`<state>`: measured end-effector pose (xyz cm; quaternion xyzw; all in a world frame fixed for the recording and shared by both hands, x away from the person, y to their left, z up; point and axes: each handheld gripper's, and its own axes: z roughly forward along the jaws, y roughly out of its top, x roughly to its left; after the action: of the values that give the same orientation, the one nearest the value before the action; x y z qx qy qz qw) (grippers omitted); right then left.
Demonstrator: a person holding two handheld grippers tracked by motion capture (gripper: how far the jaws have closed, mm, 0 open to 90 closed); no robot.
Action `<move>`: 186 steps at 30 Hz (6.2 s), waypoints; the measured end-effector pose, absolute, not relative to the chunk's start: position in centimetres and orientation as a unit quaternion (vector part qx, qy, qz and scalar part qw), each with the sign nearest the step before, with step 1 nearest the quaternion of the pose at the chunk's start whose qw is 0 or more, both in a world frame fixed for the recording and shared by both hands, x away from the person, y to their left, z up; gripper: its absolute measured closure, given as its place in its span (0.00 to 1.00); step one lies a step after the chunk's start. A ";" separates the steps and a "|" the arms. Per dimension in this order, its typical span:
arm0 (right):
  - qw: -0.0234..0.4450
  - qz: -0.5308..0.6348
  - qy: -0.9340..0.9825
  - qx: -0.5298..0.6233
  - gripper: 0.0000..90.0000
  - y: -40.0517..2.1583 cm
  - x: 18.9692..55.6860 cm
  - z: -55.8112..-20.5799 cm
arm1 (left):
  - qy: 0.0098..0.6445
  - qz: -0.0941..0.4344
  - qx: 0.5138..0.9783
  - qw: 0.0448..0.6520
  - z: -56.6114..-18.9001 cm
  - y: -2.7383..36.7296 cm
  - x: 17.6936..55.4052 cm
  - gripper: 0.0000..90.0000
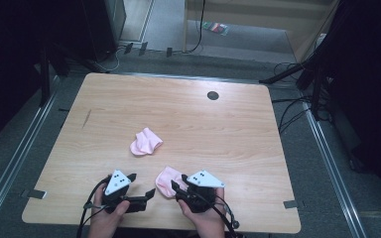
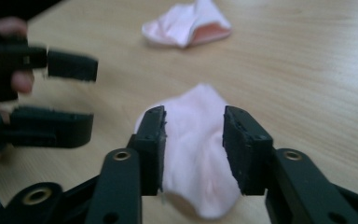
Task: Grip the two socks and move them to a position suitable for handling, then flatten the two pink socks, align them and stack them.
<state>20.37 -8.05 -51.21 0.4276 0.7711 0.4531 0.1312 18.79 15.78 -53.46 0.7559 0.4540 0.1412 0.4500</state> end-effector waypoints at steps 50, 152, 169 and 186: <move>0.066 0.445 0.768 0.456 0.99 -7.3 19.3 -53.8 | 0.486 0.110 0.765 0.408 -55.0 12.7 21.1 0.66; 0.173 0.381 0.780 0.464 0.87 -11.9 20.5 -54.9 | 0.401 0.113 0.811 0.412 -55.2 17.1 19.8 0.64; 0.164 0.438 0.756 0.457 0.65 -12.2 20.9 -52.4 | 0.443 0.136 0.736 0.494 -54.0 20.4 20.3 0.40; 0.163 0.465 0.776 0.393 0.57 -3.8 26.1 -48.2 | 0.545 0.190 0.655 0.487 -54.6 26.2 22.2 0.42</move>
<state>26.12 -3.82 -48.21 0.3932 0.7762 0.4652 0.1626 22.20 26.24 -54.55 0.6555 0.5451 0.1904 0.4868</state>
